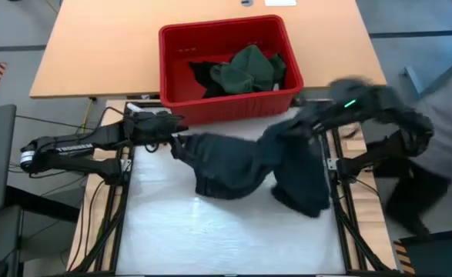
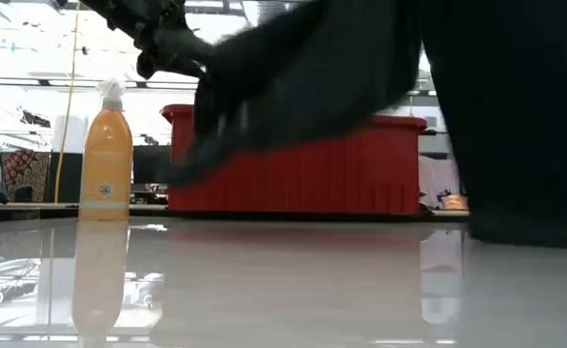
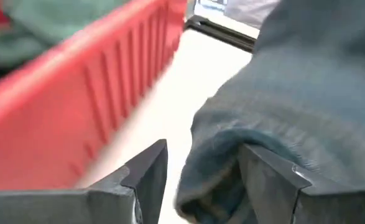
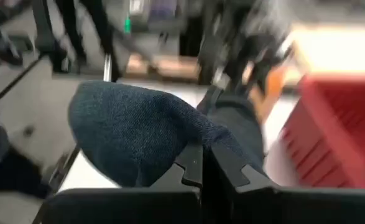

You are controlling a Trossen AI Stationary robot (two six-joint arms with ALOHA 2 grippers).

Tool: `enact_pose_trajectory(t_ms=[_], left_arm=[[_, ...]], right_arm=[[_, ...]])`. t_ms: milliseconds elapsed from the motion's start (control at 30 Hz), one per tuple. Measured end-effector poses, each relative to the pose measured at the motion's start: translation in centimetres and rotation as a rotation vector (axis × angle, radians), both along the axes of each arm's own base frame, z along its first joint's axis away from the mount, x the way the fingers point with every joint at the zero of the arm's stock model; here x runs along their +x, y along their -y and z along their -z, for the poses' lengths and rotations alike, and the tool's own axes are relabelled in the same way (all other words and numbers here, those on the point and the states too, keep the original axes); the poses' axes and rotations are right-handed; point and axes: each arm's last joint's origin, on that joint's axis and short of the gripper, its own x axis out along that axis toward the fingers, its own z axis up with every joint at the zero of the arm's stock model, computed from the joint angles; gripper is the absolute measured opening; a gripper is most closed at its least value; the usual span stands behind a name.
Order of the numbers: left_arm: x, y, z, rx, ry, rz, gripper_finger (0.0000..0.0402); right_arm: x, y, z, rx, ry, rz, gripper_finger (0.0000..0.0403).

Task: Fold laundry
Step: Remove the dark blue pants from the red laundry bin onto the table, then fold the dark blue pants

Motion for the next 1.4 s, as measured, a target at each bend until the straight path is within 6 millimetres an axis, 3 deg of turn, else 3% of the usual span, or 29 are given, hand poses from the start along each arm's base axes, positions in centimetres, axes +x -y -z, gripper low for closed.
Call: enact_pose_trajectory(t_ms=[100,300,533,633,767,867,1000,1200,1400], left_arm=[[1.5,1.1,1.2,-0.109,-0.026,0.020,0.0185],[4.3,5.3,3.4,-0.284,-0.061,0.095,0.0185],[7.8,9.8,1.4,-0.177,0.355,0.135,0.0185],[9.5,10.8,1.8,-0.097,0.451,0.169,0.0185],[11.3,11.6,3.6,-0.042,0.393,0.197,0.0185],[12.1,12.1,3.5,-0.001,0.352,0.297,0.0186],[11.9,12.1,2.0,0.077,0.229,0.264,0.0185],[10.3,13.4,-3.0,0.349,0.069,0.217,0.0184],[10.9,14.2,-1.9,0.531,-0.101,0.168,0.0184]], right_arm=[[0.9,-0.8,4.4,0.035,-0.065,-0.025,0.0027],[0.8,-1.5,10.8,0.116,-0.123,-0.019,0.0027],[2.3,-1.6,14.6,0.272,-0.085,0.073,0.0027],[3.7,-1.3,15.9,0.311,-0.077,0.167,0.0027],[5.5,-0.2,16.9,0.392,-0.076,0.272,0.0027],[6.3,0.6,17.3,0.440,-0.078,0.309,0.0027],[6.6,1.6,17.7,0.475,-0.094,0.323,0.0027],[6.5,2.4,17.4,0.528,-0.071,0.358,0.0029],[6.7,2.8,17.2,0.573,-0.038,0.380,0.0029]])
